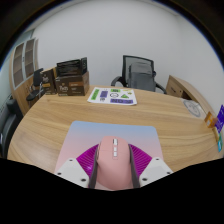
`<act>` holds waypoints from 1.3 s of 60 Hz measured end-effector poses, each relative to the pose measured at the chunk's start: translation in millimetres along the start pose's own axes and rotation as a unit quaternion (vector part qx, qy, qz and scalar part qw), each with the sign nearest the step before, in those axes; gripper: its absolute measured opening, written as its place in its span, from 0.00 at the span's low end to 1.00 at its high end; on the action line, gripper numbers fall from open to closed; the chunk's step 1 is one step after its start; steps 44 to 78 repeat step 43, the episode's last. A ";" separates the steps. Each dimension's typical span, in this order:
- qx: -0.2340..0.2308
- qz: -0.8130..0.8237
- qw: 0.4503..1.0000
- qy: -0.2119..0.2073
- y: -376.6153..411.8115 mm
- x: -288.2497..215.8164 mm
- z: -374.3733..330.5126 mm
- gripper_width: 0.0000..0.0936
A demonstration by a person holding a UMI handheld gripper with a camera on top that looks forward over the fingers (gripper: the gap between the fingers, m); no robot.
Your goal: Arrange mouse
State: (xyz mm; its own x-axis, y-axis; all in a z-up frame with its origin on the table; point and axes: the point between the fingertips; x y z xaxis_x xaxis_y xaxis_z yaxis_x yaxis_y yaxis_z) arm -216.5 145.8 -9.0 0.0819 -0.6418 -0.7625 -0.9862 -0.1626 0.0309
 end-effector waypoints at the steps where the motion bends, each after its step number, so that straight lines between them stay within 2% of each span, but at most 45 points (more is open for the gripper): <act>1: 0.000 0.006 1.000 -0.001 0.0 -0.2 0.1 0.54; 7: -0.004 0.027 1.000 0.015 -0.2 3.4 -1.1 0.62; 9: -0.002 0.031 0.999 0.018 -1.5 4.2 -4.4 0.73; 11: 0.001 0.032 0.999 0.017 -3.8 3.9 -9.4 0.88; 12: 0.004 0.036 0.999 0.015 -5.8 3.6 -12.4 0.91; 14: 0.007 0.044 0.999 0.009 -6.3 2.6 -19.8 0.88; 22: -0.022 0.094 0.995 -0.013 8.6 3.7 -72.8 0.89; 32: -0.041 0.107 0.992 -0.059 17.0 11.3 -178.8 0.89; 43: -0.082 0.129 0.985 -0.081 7.8 59.7 -292.4 0.89; 78: -0.082 0.129 0.985 -0.081 7.8 59.7 -292.4 0.89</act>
Point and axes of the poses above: the point between the fingertips, and its own axes, seen from behind it with the camera up: y to the left, x down, z forward, the way the camera looks, and after that the axes turned 6 degrees about -x, right-handed
